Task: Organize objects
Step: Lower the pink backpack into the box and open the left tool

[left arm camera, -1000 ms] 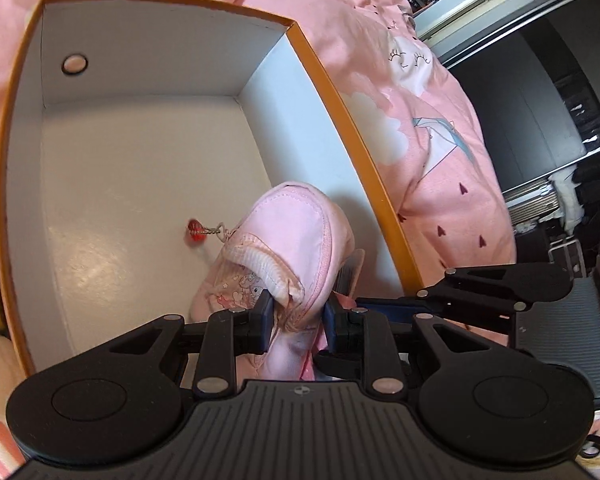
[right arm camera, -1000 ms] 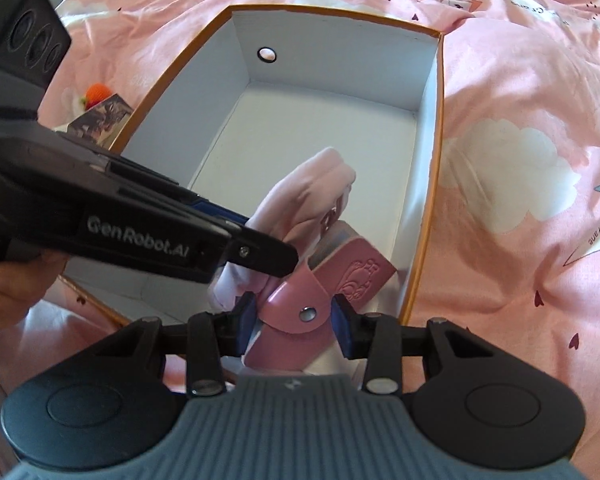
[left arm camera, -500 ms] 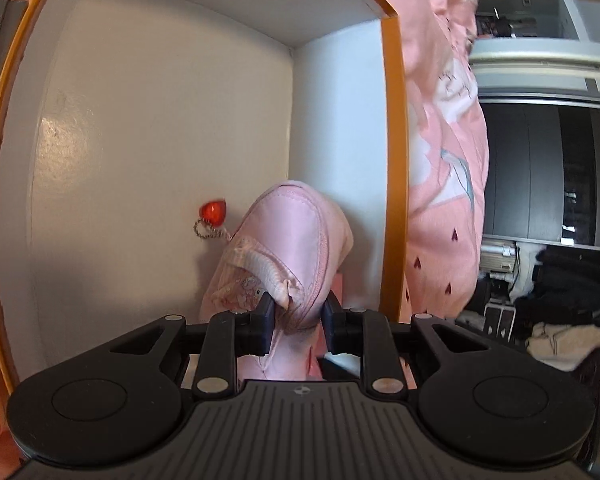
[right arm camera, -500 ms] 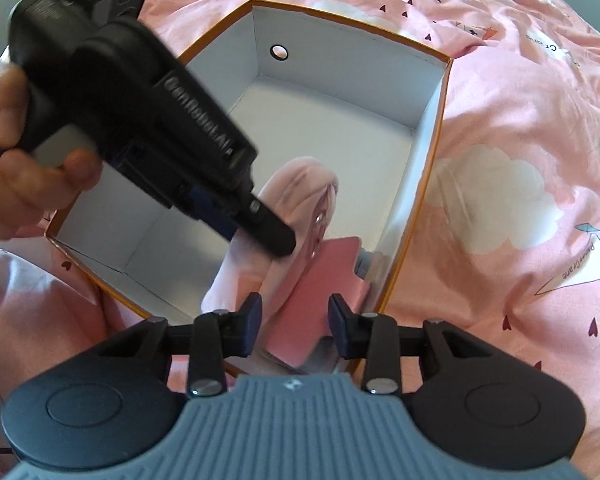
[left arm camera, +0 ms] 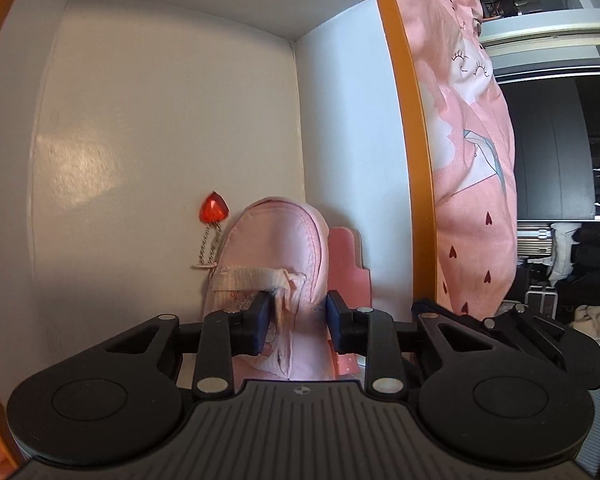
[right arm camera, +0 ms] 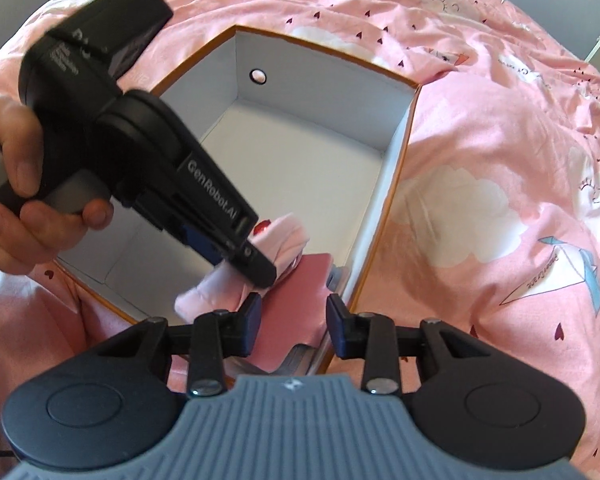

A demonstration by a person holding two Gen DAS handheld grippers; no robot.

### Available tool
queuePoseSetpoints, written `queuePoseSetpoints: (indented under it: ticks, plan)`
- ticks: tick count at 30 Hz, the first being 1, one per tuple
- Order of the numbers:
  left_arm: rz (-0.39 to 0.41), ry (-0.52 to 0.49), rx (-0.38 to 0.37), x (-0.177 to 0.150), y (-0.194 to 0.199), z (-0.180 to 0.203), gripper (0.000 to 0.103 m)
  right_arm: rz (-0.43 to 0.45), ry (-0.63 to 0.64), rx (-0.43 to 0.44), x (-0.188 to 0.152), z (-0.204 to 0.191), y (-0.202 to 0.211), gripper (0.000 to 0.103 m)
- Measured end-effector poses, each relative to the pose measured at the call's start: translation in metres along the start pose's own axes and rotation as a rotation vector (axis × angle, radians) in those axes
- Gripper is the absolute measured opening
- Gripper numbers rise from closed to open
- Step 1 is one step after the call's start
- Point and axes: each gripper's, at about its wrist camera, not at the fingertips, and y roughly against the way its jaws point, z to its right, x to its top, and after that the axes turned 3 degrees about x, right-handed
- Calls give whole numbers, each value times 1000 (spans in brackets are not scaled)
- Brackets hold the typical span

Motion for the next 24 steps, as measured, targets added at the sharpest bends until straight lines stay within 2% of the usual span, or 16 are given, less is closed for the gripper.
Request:
queuePoseSetpoints:
  ticks: [4,9,12,14,17,22,24]
  plan:
    - [-15,37,-102,1,-14,-4,31,17,-1,-4,1,1,5,37]
    - [-23,19,-190,2,-16,-3,29,17,21,-39,0,0,9,39]
    - [-19,-8,-145,3,-13,0,28,8,4,-29,1,1,8,41]
    - [7,-40,-102,1,-10,3,28,7,0,-41,2,1,4,46]
    - [12,-37,-92,1,-9,2,32,7,2,-46,1,-1,3,51]
    - [24,-47,-84,-3,-6,0,51,11,2,-43,-1,-2,4,53]
    - [37,-60,-85,-4,-3,0,56,13,0,-44,-2,-3,5,54]
